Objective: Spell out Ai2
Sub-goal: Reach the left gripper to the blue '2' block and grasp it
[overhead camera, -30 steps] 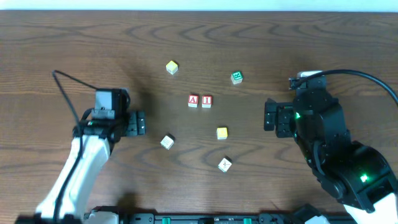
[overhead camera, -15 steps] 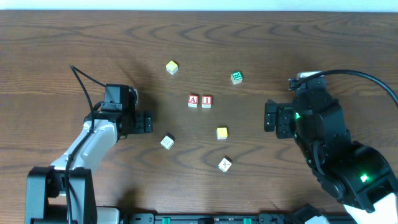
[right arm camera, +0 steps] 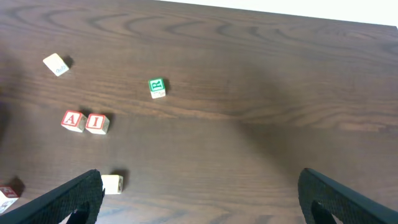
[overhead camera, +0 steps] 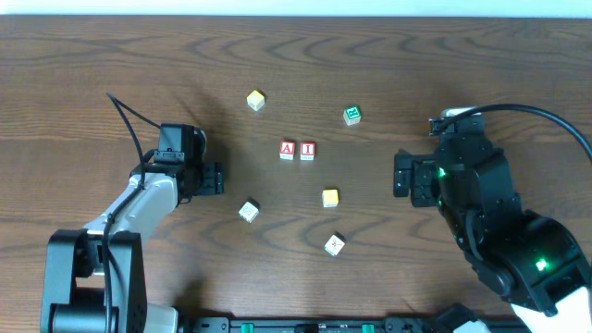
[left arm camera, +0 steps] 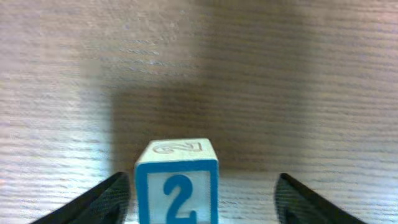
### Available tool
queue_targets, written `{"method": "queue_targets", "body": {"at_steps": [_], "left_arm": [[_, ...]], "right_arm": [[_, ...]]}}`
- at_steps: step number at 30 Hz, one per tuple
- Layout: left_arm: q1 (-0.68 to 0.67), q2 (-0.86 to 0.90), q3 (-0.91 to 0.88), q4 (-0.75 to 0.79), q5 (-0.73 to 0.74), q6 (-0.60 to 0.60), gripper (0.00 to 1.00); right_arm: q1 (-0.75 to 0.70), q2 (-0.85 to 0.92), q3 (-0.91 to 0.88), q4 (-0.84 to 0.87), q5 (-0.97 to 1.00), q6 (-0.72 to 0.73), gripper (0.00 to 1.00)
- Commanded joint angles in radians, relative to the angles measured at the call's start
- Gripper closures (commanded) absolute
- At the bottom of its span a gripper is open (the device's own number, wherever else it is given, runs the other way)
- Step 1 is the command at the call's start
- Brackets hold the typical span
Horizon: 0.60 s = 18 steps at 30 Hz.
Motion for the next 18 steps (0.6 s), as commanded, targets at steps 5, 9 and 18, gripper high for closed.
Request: {"method": "queue_targets", "body": {"at_steps": [5,9,18], "left_arm": [[0.006,0.004,0.019,0.011,-0.038,-0.007,0.41],[0.006,0.005,0.019,0.011,-0.051,-0.006,0.41],[0.006,0.005,0.019,0.010,-0.056,-0.007,0.57]], "right_arm": [[-0.006,-0.002,0.000,-0.003,0.004,-0.005,0.01],[-0.006,-0.002,0.000,-0.003,0.004,-0.005,0.01],[-0.006,-0.002,0.000,0.002,0.008,-0.005,0.01]]}}
